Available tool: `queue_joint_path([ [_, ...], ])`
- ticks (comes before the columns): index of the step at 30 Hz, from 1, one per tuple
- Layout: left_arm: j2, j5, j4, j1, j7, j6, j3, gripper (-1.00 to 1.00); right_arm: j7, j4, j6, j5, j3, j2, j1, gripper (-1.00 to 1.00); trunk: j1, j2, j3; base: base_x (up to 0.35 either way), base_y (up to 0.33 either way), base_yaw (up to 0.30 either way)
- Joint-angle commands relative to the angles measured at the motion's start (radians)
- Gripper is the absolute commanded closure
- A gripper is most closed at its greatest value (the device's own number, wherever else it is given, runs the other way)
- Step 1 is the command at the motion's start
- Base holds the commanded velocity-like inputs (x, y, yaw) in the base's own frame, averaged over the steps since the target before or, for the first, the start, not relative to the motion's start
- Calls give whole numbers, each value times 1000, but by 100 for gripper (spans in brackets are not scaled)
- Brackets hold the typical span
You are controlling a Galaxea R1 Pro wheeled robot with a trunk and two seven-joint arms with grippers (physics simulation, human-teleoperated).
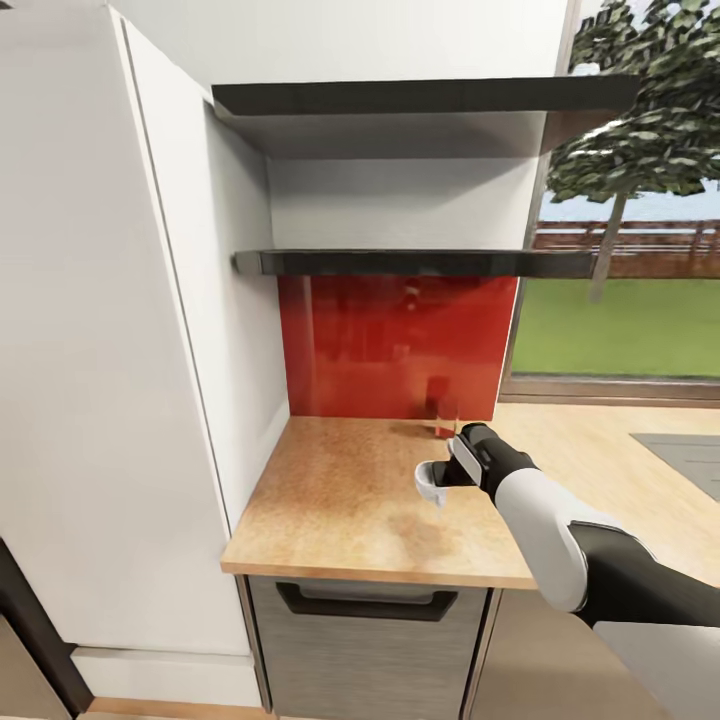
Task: Set up a coffee station on the kitchen countertop: keep the coffee maker on the countertop, move the bottle of coffee from the kitchen shelf to the counter next to the coffee maker, place a paper coffee filter on top of the coffee maker, put the saucer next to the coffee maker with the coffee cup on the saucer, and place the electric kettle next to the coffee maker.
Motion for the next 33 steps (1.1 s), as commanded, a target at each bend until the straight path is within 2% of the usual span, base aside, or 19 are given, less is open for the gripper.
queue_joint_path([
  [1,0,11,-1,0,-8,1,0,-100,-3,-1,3,6,-9,1,-1,100,-4,6,2,0,0,0],
  [8,1,14,0,0,-8,2,3,-100,-3,-1,6,4,-10,0,-1,100,-30,55,24,0,0,-37],
  [25,1,14,0,0,-8,2,5,-100,-3,-1,7,1,-10,-4,-1,100,-30,55,24,0,0,-258],
  [33,1,5,-1,0,-8,2,4,-100,-3,-1,2,3,-10,-3,-1,100,-61,111,49,0,0,-103],
])
